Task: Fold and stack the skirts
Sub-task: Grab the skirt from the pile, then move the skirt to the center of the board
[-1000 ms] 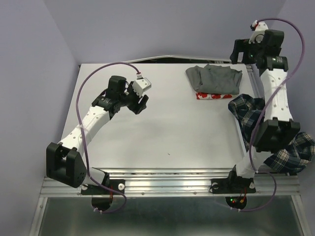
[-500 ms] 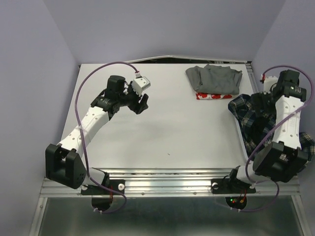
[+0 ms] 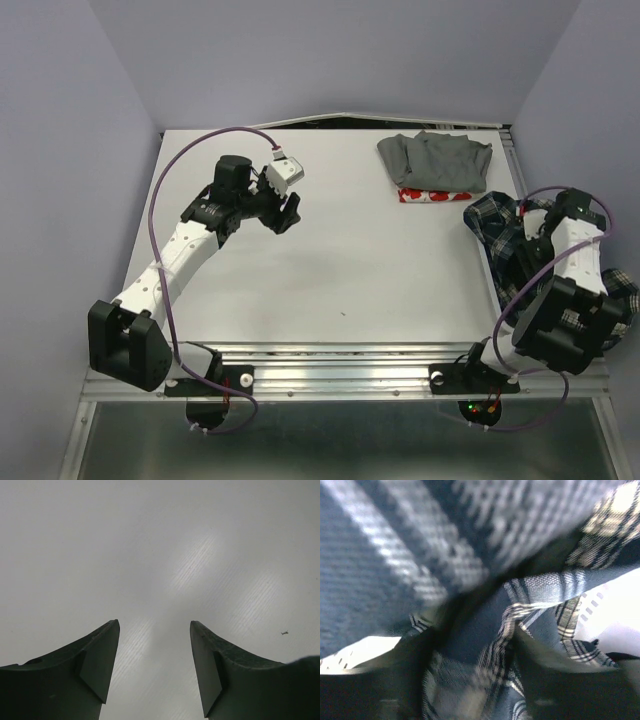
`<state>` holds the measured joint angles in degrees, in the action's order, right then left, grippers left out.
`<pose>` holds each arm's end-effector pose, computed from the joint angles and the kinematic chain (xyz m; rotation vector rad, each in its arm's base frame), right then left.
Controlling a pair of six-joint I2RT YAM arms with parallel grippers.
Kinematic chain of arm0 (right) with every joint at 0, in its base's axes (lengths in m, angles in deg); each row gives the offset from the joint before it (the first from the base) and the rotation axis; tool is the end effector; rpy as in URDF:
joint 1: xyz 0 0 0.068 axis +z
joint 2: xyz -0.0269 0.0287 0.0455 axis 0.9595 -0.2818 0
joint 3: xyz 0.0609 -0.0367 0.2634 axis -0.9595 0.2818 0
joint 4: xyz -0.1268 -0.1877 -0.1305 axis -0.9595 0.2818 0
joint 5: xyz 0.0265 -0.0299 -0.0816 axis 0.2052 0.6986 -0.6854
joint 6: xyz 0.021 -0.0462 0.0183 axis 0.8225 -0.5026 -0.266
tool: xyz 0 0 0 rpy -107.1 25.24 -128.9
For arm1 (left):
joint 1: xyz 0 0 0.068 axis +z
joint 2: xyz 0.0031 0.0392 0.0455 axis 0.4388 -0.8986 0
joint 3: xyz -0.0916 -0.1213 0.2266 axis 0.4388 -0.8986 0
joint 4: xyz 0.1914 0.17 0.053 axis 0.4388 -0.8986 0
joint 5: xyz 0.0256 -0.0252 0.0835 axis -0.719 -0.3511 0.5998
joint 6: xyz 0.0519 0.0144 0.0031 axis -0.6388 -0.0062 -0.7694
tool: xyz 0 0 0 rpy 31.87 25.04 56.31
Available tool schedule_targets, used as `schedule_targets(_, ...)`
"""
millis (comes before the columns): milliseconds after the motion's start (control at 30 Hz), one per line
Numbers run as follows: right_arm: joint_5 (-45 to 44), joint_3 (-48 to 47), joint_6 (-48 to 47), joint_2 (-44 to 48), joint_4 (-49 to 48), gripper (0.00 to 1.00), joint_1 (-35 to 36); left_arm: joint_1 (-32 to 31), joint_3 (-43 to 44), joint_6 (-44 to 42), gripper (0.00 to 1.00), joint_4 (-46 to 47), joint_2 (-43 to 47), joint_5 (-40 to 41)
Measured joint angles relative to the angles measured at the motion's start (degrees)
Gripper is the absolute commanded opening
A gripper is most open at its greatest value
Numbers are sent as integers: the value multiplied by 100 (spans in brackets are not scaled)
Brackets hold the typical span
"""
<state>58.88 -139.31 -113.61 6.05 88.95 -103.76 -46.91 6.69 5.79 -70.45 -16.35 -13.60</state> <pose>0.2139 -0.1310 0.2520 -0.2847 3.0147 -0.4128 0.2733 -0.1232 0.3324 1.0336 1.7259 -0.5056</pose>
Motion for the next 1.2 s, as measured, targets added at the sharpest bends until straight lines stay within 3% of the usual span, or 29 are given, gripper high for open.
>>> schedule_targets(33,-9,-37,31,-9,-2,30,2,0,0,0,70,0,0,4)
schedule_targets(100,-20,-339,57,-33,149,15,2,0,0,0,70,-2,0,4)
schedule_targets(133,-7,-511,50,-35,190,2,0,0,0,2,70,0,-2,4)
schedule_targets(167,-9,-844,57,-35,251,1,-7,0,0,0,70,-2,-2,4)
schedule_targets(567,474,-5093,260,15,295,1,-22,17,103,142,69,-2,-234,-31)
schedule_targets(767,1386,-6373,841,-59,-332,1,-22,203,291,374,70,17,-243,-157)
schedule_targets(900,2127,-6533,1620,-72,-1252,1,-22,413,507,560,70,63,-260,-306)
schedule_targets(1033,3005,-6492,2973,-195,-2682,1,-24,568,756,748,70,127,-398,-466)
schedule_targets(1200,4015,-6564,5528,-695,-5278,1,17,763,826,973,70,184,-490,-638)
